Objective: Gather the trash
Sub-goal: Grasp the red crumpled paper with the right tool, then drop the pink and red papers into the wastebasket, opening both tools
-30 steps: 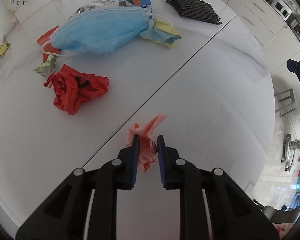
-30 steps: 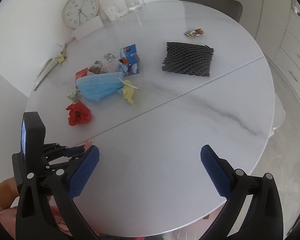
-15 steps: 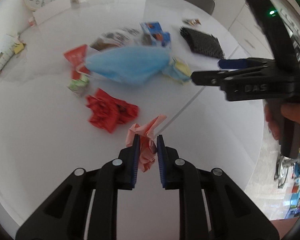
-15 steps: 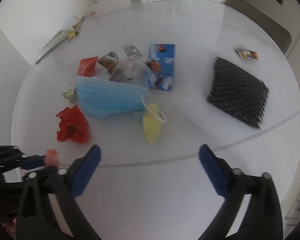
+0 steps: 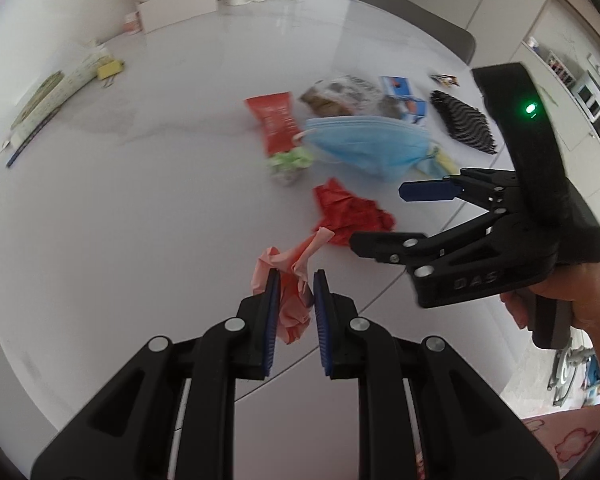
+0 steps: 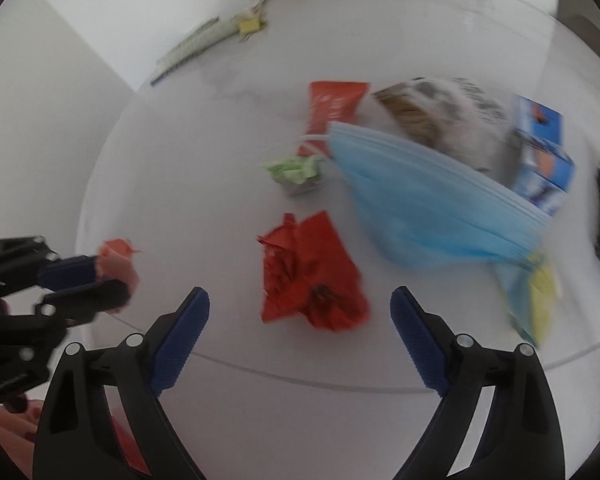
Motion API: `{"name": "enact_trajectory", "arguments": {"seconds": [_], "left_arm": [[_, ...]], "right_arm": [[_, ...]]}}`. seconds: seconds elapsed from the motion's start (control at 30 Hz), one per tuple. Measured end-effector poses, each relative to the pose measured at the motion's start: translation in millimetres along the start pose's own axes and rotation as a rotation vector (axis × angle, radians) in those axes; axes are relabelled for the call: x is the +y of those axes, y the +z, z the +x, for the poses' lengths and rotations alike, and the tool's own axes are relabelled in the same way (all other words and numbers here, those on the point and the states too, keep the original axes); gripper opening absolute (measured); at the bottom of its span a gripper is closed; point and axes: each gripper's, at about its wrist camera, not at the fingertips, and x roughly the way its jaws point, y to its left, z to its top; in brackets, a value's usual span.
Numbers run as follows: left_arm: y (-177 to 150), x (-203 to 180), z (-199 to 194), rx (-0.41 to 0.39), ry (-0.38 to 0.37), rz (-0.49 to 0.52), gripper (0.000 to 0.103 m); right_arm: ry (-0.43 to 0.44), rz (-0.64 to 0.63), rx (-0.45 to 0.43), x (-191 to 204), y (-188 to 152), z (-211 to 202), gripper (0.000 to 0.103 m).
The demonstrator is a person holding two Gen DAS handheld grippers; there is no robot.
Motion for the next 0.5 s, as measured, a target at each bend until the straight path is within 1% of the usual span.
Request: {"name": "enact_trajectory", "arguments": {"seconds": [0.03,0.07,0.13,0.17,0.2,0.23,0.27,0.33,0.4,0.5], "left_arm": [[-1,6,1,0.003,0.002,-0.01,0.017],[-1,9,2,0.003,0.003,-0.018,0.017],[-2,16,4,0.004,0.009,-0.022,0.017],[-2,19,4,0.003,0.011,-0.02,0.017],[-1,19,4,0.002,0.01,-0.017,0.017],[0,19,3,-0.002,0.009,-0.007,0.017],[1,17,1,-0.007,0.01,0.002,0.017],[2,10,-2,-0.019,0.002,0.034,0.017],[4,-4,-8,-0.032,-0.014,0.079,0.017],[3,-42,-15,-0.039,-0.081,0.176,0.017]], "right_arm": [[-0.021,-0.014,0.005,5,2,6,0.089],[-0.046,-0.026,0.016,9,4,13,0.085],[-0.081,-0.039,0.037,13,7,25,0.07],[-0.101,-0.04,0.05,14,7,29,0.052],[-0.094,-0.035,0.051,14,8,28,0.045],[-0.086,-0.025,0.047,14,7,26,0.042],[-0.074,-0.011,0.042,13,5,22,0.036],[-0.044,0.037,0.019,8,-5,5,0.036],[-0.017,0.098,-0.013,-3,-22,-17,0.036],[-0.006,0.2,-0.069,-19,-61,-59,0.036]]}}
